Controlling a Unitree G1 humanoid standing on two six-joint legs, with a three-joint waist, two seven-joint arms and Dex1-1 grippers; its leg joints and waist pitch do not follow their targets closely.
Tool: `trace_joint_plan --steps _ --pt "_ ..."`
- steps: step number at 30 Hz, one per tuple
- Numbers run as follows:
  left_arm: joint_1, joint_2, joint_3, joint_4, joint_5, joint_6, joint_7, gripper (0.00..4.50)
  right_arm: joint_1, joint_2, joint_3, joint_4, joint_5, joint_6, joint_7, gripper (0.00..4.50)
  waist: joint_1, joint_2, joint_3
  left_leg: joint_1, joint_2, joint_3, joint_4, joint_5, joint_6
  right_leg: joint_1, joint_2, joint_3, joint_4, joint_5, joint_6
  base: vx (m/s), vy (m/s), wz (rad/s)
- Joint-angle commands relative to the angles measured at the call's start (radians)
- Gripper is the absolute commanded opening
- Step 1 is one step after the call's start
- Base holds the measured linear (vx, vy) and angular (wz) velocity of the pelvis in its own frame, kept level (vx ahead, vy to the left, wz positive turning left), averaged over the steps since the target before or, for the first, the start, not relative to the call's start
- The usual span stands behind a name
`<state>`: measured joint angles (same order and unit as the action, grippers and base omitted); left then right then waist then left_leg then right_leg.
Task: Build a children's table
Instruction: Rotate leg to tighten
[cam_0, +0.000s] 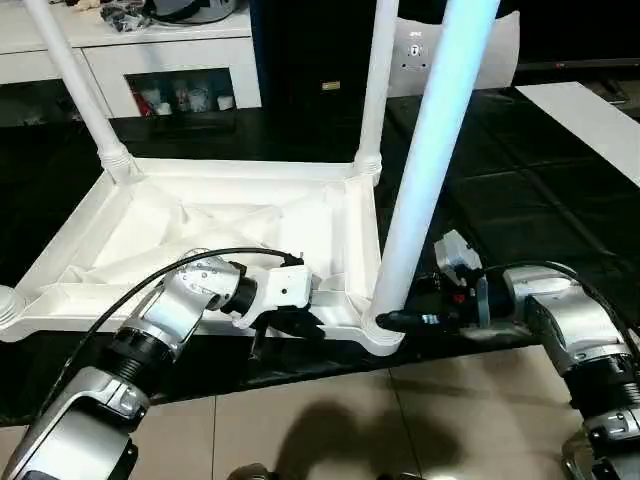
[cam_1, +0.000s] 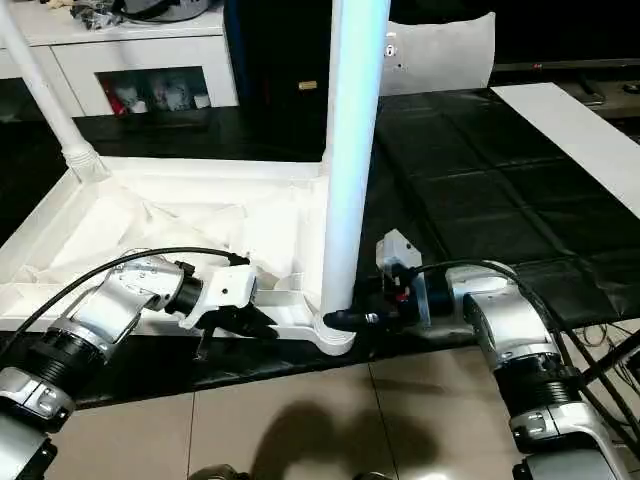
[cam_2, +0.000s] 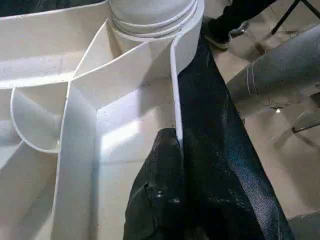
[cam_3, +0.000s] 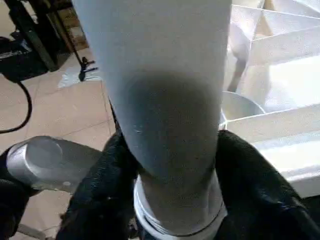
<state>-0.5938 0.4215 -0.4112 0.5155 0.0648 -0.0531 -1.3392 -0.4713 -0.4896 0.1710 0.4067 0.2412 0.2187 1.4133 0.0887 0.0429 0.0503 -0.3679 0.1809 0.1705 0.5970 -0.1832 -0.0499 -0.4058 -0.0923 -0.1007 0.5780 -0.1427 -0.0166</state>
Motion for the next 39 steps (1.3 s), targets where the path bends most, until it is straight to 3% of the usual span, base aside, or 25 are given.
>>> trace_joint_plan --steps 1,5,8,10,11,12,13,14,17,19,22,23,27,28,31,32,34,39 --pt "0.000 -0.008 -0.030 -0.026 -0.001 -0.012 -0.033 0.00 -0.023 0.010 0.005 0.001 0.009 0.010 -0.008 2.11 -0.004 -0.011 -0.069 0.010 0.050 -0.010 -0.073 -0.257 0.054 0.053 -0.061 0.047 -0.070 -0.382 -0.185 0.000 0.000 0.00" --pt "0.006 -0.030 -0.006 -0.041 -0.023 0.057 0.001 0.00 -0.013 0.053 -0.016 -0.037 0.023 0.072 -0.098 1.95 -0.006 -0.013 -0.068 0.009 0.049 -0.009 -0.073 -0.254 0.053 0.053 -0.060 0.047 -0.069 -0.378 -0.189 0.000 0.000 0.00" --pt "0.001 -0.046 0.004 -0.042 -0.022 0.098 0.032 0.00 -0.020 0.078 -0.028 -0.034 0.015 0.093 -0.164 1.94 -0.014 -0.013 -0.065 0.010 0.046 -0.012 -0.075 -0.275 0.036 0.053 -0.061 0.044 -0.075 -0.439 -0.168 0.000 0.000 0.00" --pt "-0.028 -0.115 0.044 -0.005 -0.001 0.196 0.194 0.00 -0.057 0.166 -0.065 -0.007 -0.024 0.141 -0.384 1.94 -0.028 -0.006 -0.060 0.015 0.044 -0.015 -0.076 -0.305 0.022 0.046 -0.060 0.042 -0.083 -0.490 -0.150 0.000 0.000 0.00" --pt "-0.032 -0.123 0.049 0.000 0.001 0.206 0.212 0.00 -0.062 0.176 -0.069 -0.004 -0.028 0.147 -0.408 1.94 -0.028 -0.006 -0.060 0.015 0.044 -0.015 -0.076 -0.305 0.022 0.046 -0.060 0.042 -0.083 -0.490 -0.150 0.000 0.000 0.00" --pt "-0.046 -0.151 0.065 0.019 0.010 0.233 0.278 0.00 -0.079 0.208 -0.080 0.011 -0.038 0.171 -0.479 1.94 -0.044 -0.010 -0.061 0.014 0.038 -0.020 -0.075 -0.325 0.002 0.050 -0.058 0.035 -0.086 -0.529 -0.132 0.000 0.000 0.00" --pt "-0.056 -0.168 0.074 0.031 0.015 0.248 0.317 0.00 -0.089 0.227 -0.086 0.020 -0.045 0.184 -0.520 1.94 -0.050 -0.011 -0.062 0.012 0.036 -0.019 -0.074 -0.325 0.001 0.050 -0.058 0.035 -0.086 -0.532 -0.127 0.000 0.000 0.00" --pt "-0.068 -0.186 0.084 0.046 0.019 0.266 0.357 0.00 -0.100 0.248 -0.092 0.030 -0.053 0.195 -0.563 1.94 -0.060 -0.007 -0.060 0.013 0.035 -0.021 -0.073 -0.337 0.001 0.046 -0.057 0.033 -0.091 -0.542 -0.122 0.000 0.000 0.00" --pt "-0.116 -0.250 0.109 0.094 0.035 0.310 0.490 0.00 -0.148 0.325 -0.109 0.107 -0.087 0.220 -0.729 1.94 -0.072 -0.009 -0.067 0.010 0.034 -0.020 -0.071 -0.318 0.010 0.047 -0.058 0.036 -0.089 -0.496 -0.131 0.000 0.000 0.00" --pt "-0.137 -0.276 0.121 0.114 0.045 0.325 0.556 0.00 -0.169 0.353 -0.118 0.150 -0.096 0.211 -0.801 1.94 -0.082 -0.011 -0.070 0.004 0.030 -0.016 -0.067 -0.281 0.028 0.050 -0.058 0.038 -0.085 -0.429 -0.157 0.000 0.000 0.00" --pt "-0.156 -0.307 0.139 0.128 0.057 0.344 0.614 0.00 -0.190 0.384 -0.135 0.192 -0.110 0.169 -0.869 1.94 -0.075 -0.012 -0.075 0.002 0.029 -0.010 -0.062 -0.221 0.058 0.056 -0.059 0.041 -0.079 -0.357 -0.182 0.000 0.000 0.00" --pt "-0.163 -0.325 0.144 0.131 0.063 0.353 0.630 0.00 -0.201 0.403 -0.148 0.210 -0.113 0.131 -0.886 2.48 -0.074 -0.013 -0.076 -0.002 0.030 -0.010 -0.061 -0.197 0.068 0.057 -0.058 0.041 -0.074 -0.323 -0.192 0.000 0.000 0.00" --pt "-0.163 -0.315 0.121 0.135 0.081 0.341 0.628 0.00 -0.199 0.405 -0.149 0.200 -0.117 0.107 -0.864 2.68 -0.067 -0.011 -0.081 -0.006 0.034 -0.011 -0.059 -0.133 0.098 0.064 -0.057 0.040 -0.058 -0.213 -0.224 0.000 0.000 0.00" --pt "-0.160 -0.305 0.113 0.138 0.086 0.331 0.624 0.00 -0.196 0.400 -0.147 0.198 -0.121 0.099 -0.861 3.02 -0.067 -0.009 -0.081 -0.006 0.036 -0.011 -0.059 -0.119 0.110 0.063 -0.055 0.040 -0.054 -0.172 -0.240 0.000 0.000 0.00" --pt "-0.155 -0.293 0.110 0.141 0.088 0.316 0.622 0.00 -0.186 0.385 -0.145 0.194 -0.121 0.084 -0.849 3.08 -0.067 -0.008 -0.081 -0.006 0.036 -0.010 -0.059 -0.131 0.116 0.064 -0.057 0.041 -0.053 -0.164 -0.251 0.000 0.000 0.00" --pt "-0.148 -0.281 0.104 0.141 0.091 0.297 0.611 0.00 -0.174 0.371 -0.147 0.184 -0.116 0.075 -0.833 3.29 -0.067 -0.007 -0.079 -0.006 0.036 -0.010 -0.059 -0.148 0.113 0.063 -0.057 0.041 -0.056 -0.183 -0.248 0.000 0.000 0.00" --pt "-0.121 -0.241 0.088 0.129 0.095 0.234 0.547 0.00 -0.125 0.312 -0.146 0.149 -0.107 0.011 -0.741 3.45 -0.060 -0.007 -0.079 -0.004 0.036 -0.009 -0.059 -0.161 0.112 0.064 -0.058 0.041 -0.059 -0.198 -0.236 0.000 0.000 0.00" --pt "-0.101 -0.201 0.077 0.124 0.092 0.197 0.482 0.00 -0.076 0.242 -0.142 0.106 -0.094 -0.018 -0.622 3.97 -0.047 -0.008 -0.077 -0.002 0.039 -0.008 -0.060 -0.173 0.109 0.062 -0.058 0.043 -0.059 -0.208 -0.238 0.000 0.000 0.00"
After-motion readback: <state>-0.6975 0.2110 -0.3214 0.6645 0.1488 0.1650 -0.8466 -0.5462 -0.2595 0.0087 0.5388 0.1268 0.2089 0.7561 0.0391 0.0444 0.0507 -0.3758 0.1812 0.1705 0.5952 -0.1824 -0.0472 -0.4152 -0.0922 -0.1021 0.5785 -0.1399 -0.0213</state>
